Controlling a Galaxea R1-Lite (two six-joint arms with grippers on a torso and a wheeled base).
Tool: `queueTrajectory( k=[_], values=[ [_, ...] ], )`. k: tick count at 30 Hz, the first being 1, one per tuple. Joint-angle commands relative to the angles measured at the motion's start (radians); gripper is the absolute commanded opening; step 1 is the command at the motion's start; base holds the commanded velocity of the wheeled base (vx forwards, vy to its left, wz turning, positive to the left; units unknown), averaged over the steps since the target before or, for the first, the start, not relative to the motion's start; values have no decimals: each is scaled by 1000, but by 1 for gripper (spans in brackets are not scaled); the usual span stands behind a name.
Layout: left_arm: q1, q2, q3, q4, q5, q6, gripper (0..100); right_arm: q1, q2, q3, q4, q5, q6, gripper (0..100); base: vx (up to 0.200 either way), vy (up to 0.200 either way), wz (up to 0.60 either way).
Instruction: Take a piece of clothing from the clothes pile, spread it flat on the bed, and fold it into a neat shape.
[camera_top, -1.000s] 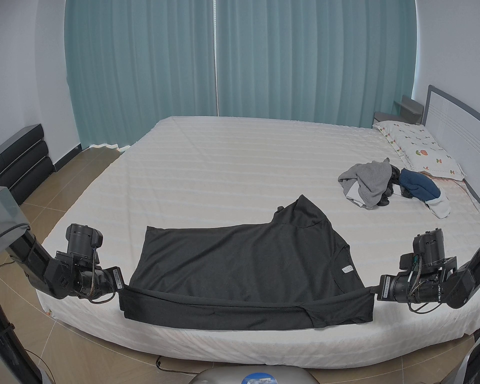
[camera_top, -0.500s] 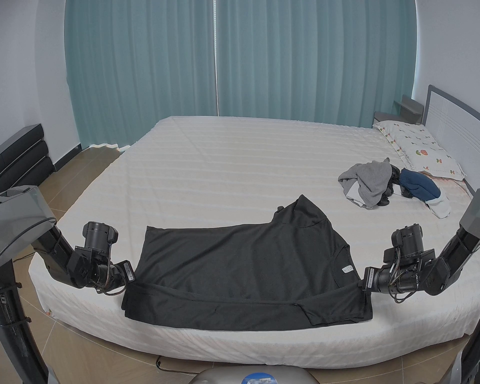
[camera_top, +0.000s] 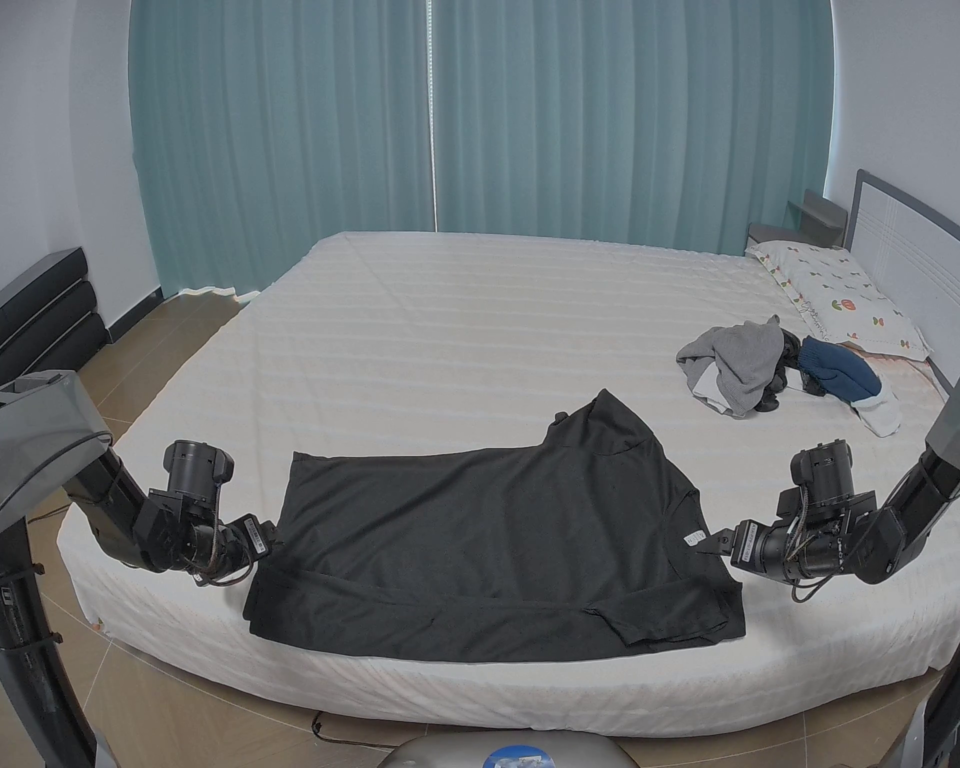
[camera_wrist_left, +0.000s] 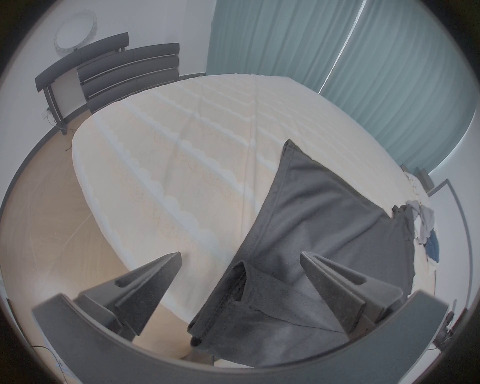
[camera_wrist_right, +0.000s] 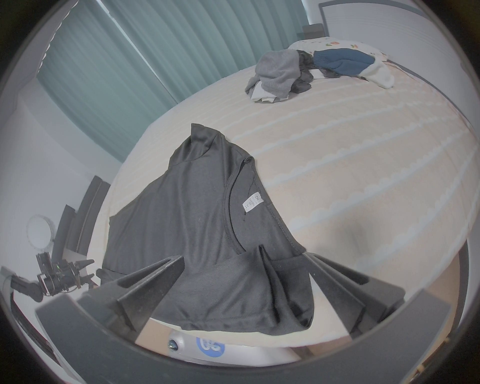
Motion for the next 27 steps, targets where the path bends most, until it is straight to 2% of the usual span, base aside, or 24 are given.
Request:
queueTrajectory(
  k=[1, 2, 3, 4, 6, 8, 11, 14, 20, 22, 25, 26, 27],
  values=[
    [32, -132, 59, 1, -68, -24, 100, 13, -109, 64, 1, 9, 66, 100, 0, 0, 0],
    [36, -175, 98, 1, -126, -36, 100, 18, -135, 93, -6, 38, 121, 100, 0, 0, 0],
    [37, -194, 121, 1, -152, -40, 100, 18, -149, 109, -6, 61, 152, 100, 0, 0, 0],
    [37, -198, 127, -1, -159, -42, 100, 18, -154, 113, -6, 67, 161, 100, 0, 0, 0],
    [43, -224, 165, -2, -191, -76, 100, 18, -178, 144, -8, 150, 239, 100, 0, 0, 0],
    [43, -226, 168, -4, -194, -117, 100, 16, -178, 153, -8, 174, 264, 100, 0, 0, 0],
    [43, -221, 168, -14, -244, -185, 100, 15, -164, 168, -9, 179, 268, 100, 0, 0, 0],
    [46, -211, 170, -11, -301, -211, 100, 16, -157, 171, -9, 181, 270, 100, 200, 0, 0],
    [45, -195, 173, -7, -304, -212, 100, 21, -143, 181, -9, 181, 270, 100, 200, 0, 0],
    [46, -185, 173, -8, -304, -212, 100, 43, -140, 187, -9, 179, 274, 100, 0, 0, 0],
    [46, -180, 176, -5, -306, -212, 100, 89, -141, 204, -9, 173, 323, 100, 0, 0, 0],
    [46, -177, 190, -11, -307, -212, 100, 132, -147, 210, -9, 165, 383, 100, 0, 0, 0],
    [46, -177, 190, -11, -307, -212, 100, 132, -147, 210, -9, 165, 383, 100, 0, 0, 0]
  ],
)
